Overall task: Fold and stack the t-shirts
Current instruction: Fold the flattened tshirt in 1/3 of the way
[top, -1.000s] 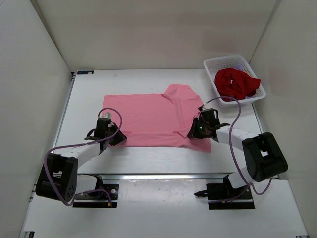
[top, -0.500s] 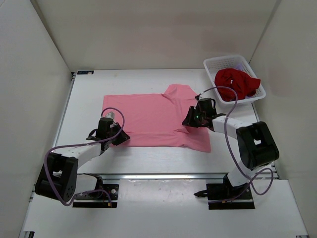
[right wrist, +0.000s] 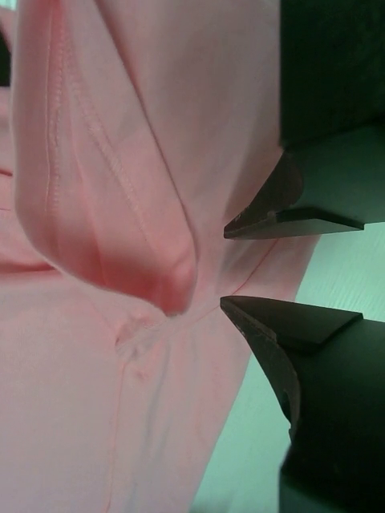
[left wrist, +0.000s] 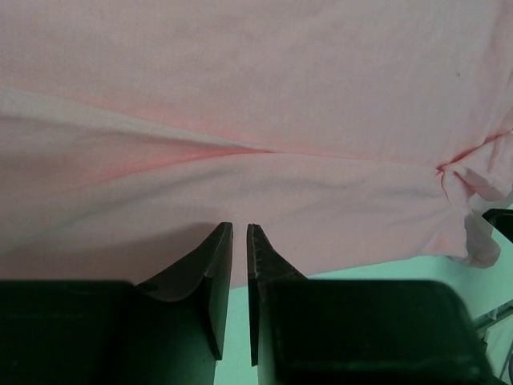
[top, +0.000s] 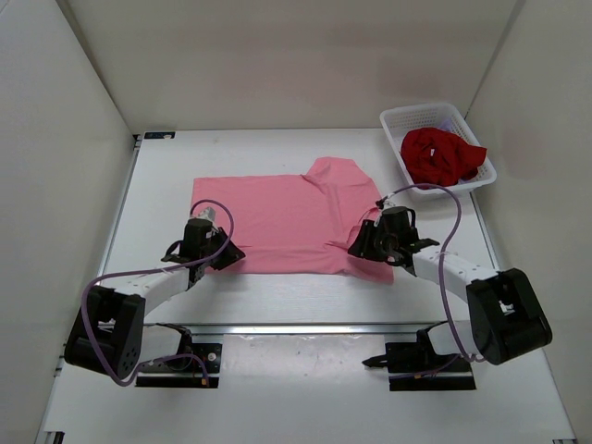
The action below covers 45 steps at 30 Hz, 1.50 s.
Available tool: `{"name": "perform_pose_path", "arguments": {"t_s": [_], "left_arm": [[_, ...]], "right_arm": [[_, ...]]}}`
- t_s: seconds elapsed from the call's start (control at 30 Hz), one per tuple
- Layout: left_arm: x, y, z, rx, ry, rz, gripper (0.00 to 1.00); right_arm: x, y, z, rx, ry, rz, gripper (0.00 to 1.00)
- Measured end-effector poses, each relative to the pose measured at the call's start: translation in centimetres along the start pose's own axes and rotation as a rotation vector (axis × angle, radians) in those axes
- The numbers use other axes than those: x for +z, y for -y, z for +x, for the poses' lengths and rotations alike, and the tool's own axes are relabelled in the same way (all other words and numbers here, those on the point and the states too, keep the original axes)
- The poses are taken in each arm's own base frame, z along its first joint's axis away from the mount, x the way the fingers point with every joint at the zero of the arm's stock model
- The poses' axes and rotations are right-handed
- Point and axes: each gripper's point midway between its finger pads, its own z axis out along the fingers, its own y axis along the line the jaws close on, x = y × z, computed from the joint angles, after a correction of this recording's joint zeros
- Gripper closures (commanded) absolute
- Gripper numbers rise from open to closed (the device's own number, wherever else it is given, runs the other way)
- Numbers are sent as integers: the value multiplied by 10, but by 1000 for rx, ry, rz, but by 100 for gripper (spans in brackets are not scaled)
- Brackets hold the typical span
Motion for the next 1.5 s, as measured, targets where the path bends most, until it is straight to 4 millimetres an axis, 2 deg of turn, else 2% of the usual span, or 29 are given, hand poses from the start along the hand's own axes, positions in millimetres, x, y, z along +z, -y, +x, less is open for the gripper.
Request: {"name": "perform_pose_path", "arguments": {"t_s": [0.13, 0.3, 0.43, 0.47, 0.5, 0.63, 0.73, 0.87, 0.93, 1.03, 1.17, 1.23, 1.33, 1.43, 1.5], "left_arm": [[0, 0, 2, -4, -4, 5, 76], [0, -4, 8, -10, -17, -3, 75], [0, -3, 8, -11, -19, 3, 75], [0, -3, 8, -11, -19, 4, 75], [0, -3, 8, -11, -17, 6, 75], [0, -1, 7, -14, -14, 14, 75], [0, 1, 6, -15, -11, 20, 75], [0, 1, 5, -16, -9, 21, 75], [0, 1, 6, -16, -10, 21, 75], [0, 1, 6, -16, -10, 21, 75], [0, 1, 6, -16, -10, 21, 75], [-1, 2, 5, -15, -6, 24, 74], [-2, 4, 2, -15, 3, 32, 75], [-3, 7, 2, -12, 9, 39, 74], [-4, 10, 4, -2, 8, 43, 74]], "right_arm": [[9, -7, -4, -15, -23, -9, 65], [18, -18, -20, -40, -14, -27, 65], [29, -18, -30, -47, -23, -6, 65], [31, -18, -32, -55, -21, 5, 67], [32, -18, -32, -62, -20, 11, 75], [34, -18, -27, -82, -35, 18, 92], [36, -17, -27, -88, -55, 36, 95], [48, -23, -43, -135, -69, 61, 95], [59, -32, -55, -165, -72, 64, 92], [74, -39, -69, -193, -76, 69, 75], [82, -37, -67, -220, -108, 95, 71], [80, -35, -66, -233, -110, 115, 62], [74, -37, -67, -265, -97, 138, 53], [59, -44, -75, -302, -54, 156, 44], [44, -47, -80, -313, -14, 162, 43]]}}
